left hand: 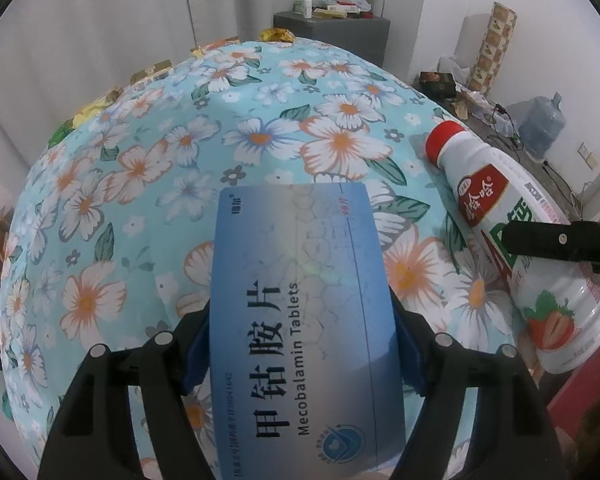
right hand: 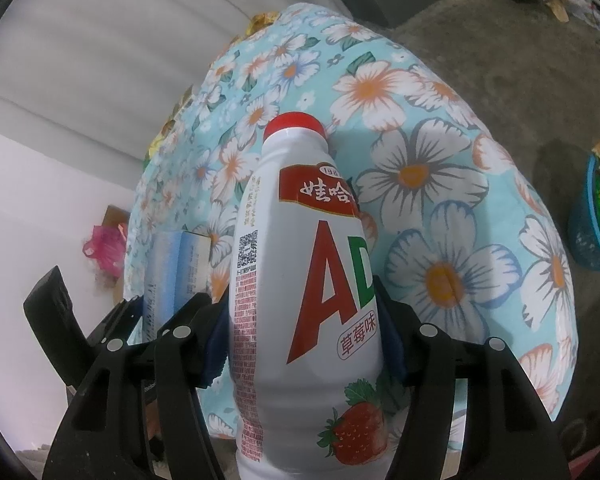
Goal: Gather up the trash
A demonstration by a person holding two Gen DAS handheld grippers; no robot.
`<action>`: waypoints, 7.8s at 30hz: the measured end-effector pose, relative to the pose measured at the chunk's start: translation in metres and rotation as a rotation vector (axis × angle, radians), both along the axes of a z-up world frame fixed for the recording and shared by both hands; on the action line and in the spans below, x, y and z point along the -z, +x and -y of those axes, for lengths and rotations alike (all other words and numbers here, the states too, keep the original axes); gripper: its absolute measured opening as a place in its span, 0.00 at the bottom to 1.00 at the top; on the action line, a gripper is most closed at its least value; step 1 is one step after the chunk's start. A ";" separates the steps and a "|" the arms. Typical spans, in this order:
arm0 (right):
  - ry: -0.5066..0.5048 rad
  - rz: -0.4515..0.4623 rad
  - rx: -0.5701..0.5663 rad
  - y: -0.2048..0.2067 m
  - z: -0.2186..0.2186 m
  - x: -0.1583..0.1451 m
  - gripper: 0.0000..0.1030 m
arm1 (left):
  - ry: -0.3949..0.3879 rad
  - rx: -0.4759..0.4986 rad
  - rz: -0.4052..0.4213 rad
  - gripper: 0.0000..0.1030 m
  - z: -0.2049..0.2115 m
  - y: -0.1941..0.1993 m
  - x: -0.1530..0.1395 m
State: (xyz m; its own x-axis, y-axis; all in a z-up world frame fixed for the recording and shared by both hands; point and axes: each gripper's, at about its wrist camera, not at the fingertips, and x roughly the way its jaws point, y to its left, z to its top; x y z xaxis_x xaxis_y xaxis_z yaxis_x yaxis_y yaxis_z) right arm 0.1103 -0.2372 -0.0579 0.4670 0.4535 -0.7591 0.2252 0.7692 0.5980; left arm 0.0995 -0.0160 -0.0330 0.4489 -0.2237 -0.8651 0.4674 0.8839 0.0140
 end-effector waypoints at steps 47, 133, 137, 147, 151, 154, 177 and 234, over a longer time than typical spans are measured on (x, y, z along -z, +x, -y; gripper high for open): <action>-0.017 -0.003 -0.002 0.002 -0.010 0.001 0.57 | 0.031 0.004 0.003 0.70 0.003 -0.003 0.006; 0.092 -0.153 0.921 -0.182 0.381 0.166 0.76 | 0.024 0.631 -0.298 0.93 0.524 -0.010 0.081; 0.135 -0.205 0.991 -0.205 0.376 0.192 0.75 | -0.022 0.564 -0.402 0.93 0.513 -0.005 0.094; 0.006 -0.170 1.003 -0.220 0.343 0.152 0.75 | -0.109 0.613 -0.323 0.93 0.468 -0.008 0.032; -0.129 -0.093 0.945 -0.199 0.320 0.099 0.75 | -0.173 0.632 -0.253 0.93 0.428 -0.010 -0.011; -0.243 -0.006 0.864 -0.180 0.288 0.048 0.75 | -0.234 0.617 -0.182 0.94 0.386 -0.012 -0.045; -0.769 0.449 0.459 -0.181 0.033 -0.135 0.92 | -0.237 0.000 0.363 0.95 0.077 -0.054 -0.139; -0.878 0.113 0.278 -0.213 0.010 -0.057 0.92 | 0.044 -0.215 0.161 0.95 0.030 -0.092 -0.056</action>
